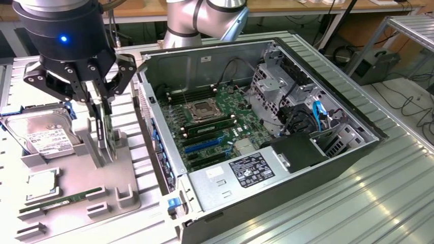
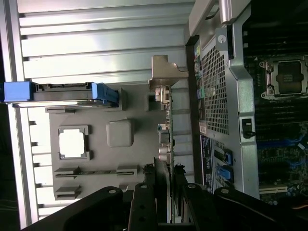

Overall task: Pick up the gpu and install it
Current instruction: 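Pick up the gpu and move the gpu toward the slot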

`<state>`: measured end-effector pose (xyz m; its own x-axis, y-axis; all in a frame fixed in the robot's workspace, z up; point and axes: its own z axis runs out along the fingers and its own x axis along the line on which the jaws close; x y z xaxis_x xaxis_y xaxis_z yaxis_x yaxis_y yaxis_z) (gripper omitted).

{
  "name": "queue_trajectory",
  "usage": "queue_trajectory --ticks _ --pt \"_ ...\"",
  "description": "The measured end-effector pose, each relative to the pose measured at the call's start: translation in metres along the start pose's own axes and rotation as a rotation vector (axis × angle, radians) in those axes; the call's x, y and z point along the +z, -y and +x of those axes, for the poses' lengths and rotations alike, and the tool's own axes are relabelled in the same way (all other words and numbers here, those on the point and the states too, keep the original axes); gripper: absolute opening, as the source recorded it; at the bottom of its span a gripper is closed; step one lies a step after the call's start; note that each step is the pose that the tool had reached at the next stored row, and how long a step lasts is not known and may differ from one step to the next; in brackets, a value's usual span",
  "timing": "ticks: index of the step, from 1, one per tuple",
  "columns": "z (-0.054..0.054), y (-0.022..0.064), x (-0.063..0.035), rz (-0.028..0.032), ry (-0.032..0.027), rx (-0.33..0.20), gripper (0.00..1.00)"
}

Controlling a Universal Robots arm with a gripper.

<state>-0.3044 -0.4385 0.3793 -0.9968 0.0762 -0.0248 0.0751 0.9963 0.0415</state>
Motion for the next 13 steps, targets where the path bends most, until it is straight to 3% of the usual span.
queue_trajectory --ticks 13 --pt "-0.0001 -0.0002 -0.0053 0.0 0.0 0.0 0.27"
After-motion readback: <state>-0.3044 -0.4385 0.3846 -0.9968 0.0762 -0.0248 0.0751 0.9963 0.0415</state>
